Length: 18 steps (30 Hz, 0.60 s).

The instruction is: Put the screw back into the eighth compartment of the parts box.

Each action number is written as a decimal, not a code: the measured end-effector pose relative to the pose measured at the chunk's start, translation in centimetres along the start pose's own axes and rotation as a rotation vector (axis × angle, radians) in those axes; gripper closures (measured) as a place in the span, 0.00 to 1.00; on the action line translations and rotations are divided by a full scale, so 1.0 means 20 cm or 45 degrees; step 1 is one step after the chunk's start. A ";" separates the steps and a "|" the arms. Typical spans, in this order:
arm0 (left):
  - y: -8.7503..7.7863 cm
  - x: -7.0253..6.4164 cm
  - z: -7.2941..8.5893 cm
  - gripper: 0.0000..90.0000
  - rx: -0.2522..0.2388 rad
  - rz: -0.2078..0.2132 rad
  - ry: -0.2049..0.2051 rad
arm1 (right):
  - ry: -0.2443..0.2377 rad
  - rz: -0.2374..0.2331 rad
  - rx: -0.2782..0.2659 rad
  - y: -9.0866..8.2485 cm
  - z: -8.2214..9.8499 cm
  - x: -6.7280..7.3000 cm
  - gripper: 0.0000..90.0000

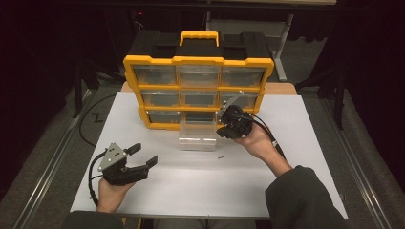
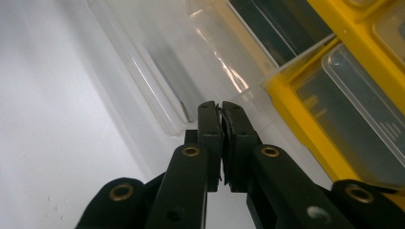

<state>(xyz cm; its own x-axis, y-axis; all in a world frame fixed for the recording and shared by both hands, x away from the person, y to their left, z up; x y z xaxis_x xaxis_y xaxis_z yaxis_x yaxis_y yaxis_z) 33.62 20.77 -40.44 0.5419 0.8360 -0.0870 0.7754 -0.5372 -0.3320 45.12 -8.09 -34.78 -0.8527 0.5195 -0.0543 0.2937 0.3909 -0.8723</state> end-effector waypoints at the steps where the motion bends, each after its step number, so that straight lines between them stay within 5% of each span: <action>1: 0.00 0.00 0.00 0.26 -0.003 0.000 -0.003 | -0.008 0.000 -0.006 0.00 -0.01 0.00 0.99; 18: 0.00 0.00 0.00 0.26 -0.006 0.002 -0.001 | -0.018 -0.016 0.006 0.07 -0.11 0.04 0.99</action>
<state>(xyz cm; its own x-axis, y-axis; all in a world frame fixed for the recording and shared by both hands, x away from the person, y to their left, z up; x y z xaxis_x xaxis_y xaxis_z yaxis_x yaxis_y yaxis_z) 33.61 20.81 -40.40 0.5425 0.8354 -0.0884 0.7761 -0.5387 -0.3278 45.93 -5.43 -34.99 -0.8623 0.5040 -0.0498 0.2808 0.3939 -0.8752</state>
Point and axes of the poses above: each handheld gripper's, and its own axes: y roughly forward along the jaws, z roughly out of its underside, x roughly to its left, the point moved 5 cm from there along y, roughly forward along the jaws, and after that the axes turned 1 degree about -z, right-handed, at the moved point
